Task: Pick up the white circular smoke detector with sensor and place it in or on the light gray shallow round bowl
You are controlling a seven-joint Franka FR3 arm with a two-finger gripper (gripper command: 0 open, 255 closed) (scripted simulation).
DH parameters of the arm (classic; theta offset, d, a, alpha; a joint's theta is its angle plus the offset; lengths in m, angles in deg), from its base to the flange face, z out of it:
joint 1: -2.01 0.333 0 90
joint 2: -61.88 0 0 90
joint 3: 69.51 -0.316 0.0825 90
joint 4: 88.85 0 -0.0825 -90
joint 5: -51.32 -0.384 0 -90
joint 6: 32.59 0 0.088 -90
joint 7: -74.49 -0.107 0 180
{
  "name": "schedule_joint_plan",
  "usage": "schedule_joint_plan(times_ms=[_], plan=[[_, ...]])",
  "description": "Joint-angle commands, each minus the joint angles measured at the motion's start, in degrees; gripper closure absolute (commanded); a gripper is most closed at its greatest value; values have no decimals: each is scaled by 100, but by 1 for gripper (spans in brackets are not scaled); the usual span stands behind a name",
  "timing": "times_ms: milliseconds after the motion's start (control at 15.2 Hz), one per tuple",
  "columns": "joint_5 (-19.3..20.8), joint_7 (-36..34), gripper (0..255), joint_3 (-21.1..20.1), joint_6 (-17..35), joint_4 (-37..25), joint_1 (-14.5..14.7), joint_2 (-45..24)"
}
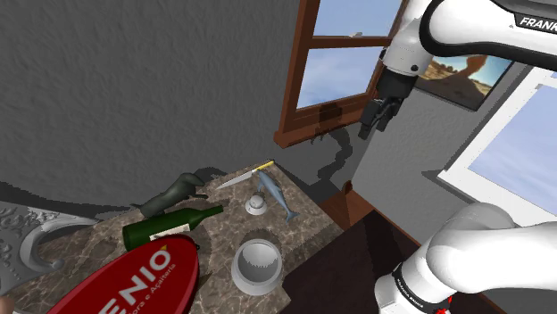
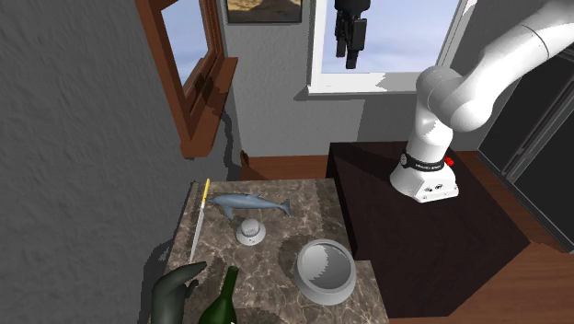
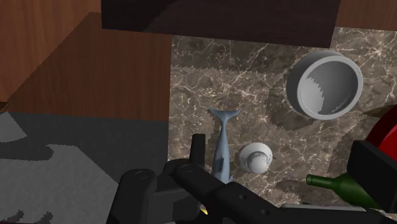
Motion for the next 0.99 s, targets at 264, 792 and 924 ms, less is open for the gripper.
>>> schedule_joint_plan(times_ms=[264, 792, 924], plan=[[-103, -214, 0, -237, 797, 432, 56, -335], [-224, -661, 0, -712, 2438, 909, 150, -1448], [-220, -785, 0, -829, 2845, 942, 161, -1811]])
